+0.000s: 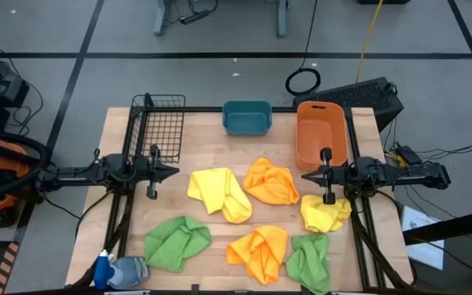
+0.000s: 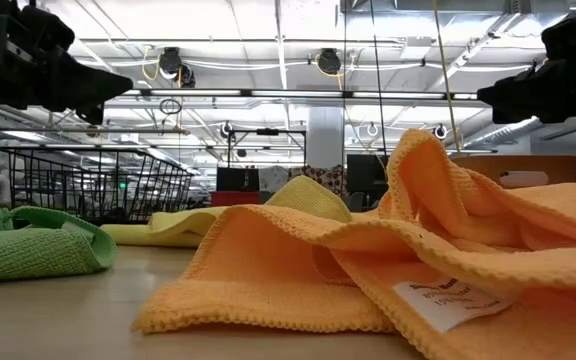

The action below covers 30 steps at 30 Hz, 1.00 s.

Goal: Sort microfiber towel by color & place in baskets

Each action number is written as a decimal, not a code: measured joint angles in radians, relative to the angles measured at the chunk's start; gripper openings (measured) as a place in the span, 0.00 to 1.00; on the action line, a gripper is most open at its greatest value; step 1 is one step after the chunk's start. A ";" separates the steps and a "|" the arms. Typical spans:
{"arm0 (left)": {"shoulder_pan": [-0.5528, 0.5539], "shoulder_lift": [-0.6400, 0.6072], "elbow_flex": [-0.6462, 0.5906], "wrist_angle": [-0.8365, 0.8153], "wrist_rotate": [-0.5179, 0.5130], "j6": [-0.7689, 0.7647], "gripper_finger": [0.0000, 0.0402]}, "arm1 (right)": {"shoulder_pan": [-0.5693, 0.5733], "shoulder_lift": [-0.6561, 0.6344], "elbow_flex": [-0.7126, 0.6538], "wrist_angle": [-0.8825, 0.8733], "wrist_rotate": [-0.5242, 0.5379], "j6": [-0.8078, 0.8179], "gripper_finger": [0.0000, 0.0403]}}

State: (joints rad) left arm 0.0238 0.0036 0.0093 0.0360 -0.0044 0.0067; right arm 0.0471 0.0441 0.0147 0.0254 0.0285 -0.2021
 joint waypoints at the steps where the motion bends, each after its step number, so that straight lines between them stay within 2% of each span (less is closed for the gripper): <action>1: 0.000 0.000 0.000 0.000 0.000 0.000 0.01 | 0.000 0.000 0.000 0.000 0.000 0.000 0.00; 30: 0.000 0.000 0.000 0.007 -0.010 0.032 0.01 | 0.000 0.000 0.000 0.000 0.000 0.000 0.00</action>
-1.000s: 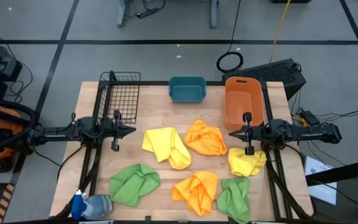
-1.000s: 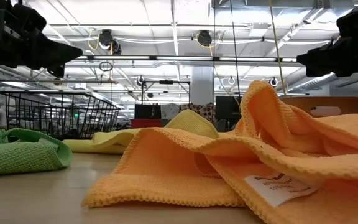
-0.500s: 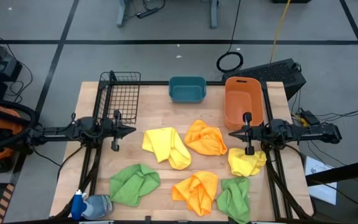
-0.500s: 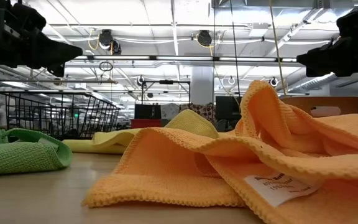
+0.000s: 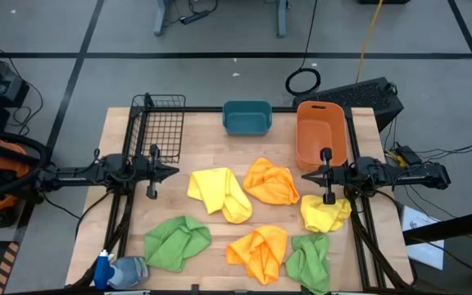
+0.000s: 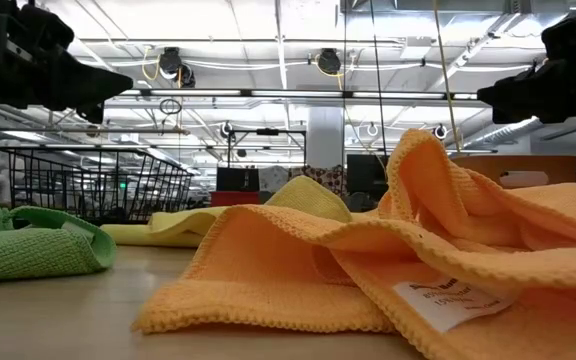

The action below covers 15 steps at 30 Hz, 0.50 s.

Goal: Sort microfiber towel by color & place in baskets

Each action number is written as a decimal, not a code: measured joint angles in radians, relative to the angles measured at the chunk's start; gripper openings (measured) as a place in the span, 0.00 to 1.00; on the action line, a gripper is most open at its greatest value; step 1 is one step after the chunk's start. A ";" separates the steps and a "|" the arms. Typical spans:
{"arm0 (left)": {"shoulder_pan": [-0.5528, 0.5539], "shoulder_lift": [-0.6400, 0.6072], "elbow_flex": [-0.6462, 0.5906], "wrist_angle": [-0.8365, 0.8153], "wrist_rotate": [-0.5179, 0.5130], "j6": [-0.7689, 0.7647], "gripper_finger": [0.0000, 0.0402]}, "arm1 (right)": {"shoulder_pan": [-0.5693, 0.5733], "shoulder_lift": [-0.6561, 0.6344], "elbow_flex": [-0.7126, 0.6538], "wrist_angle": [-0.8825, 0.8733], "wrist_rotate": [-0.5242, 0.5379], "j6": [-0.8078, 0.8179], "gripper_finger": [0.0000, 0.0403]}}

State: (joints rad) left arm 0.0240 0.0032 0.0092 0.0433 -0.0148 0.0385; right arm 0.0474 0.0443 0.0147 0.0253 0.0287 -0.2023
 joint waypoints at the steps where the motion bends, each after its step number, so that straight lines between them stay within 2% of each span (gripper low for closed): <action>1: 0.000 0.000 0.000 0.002 -0.017 0.039 0.01 | 0.000 0.000 0.000 0.000 0.000 0.000 0.00; 3: 0.000 0.000 0.000 0.014 -0.062 0.127 0.01 | 0.000 0.000 0.000 0.000 0.000 0.000 0.00; 7: 0.000 0.000 0.000 0.042 -0.116 0.143 0.01 | 0.000 0.000 0.000 0.000 0.000 0.000 0.00; 12: 0.000 0.001 0.012 0.051 -0.113 0.040 0.01 | 0.000 0.000 0.000 0.000 0.000 0.000 0.00; 15: 0.000 0.003 0.042 0.047 -0.057 0.022 0.01 | 0.000 0.000 0.000 0.000 0.000 0.000 0.00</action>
State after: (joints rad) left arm 0.0242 0.0063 0.0513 0.0899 -0.0717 0.0607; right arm 0.0475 0.0444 0.0151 0.0254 0.0288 -0.2021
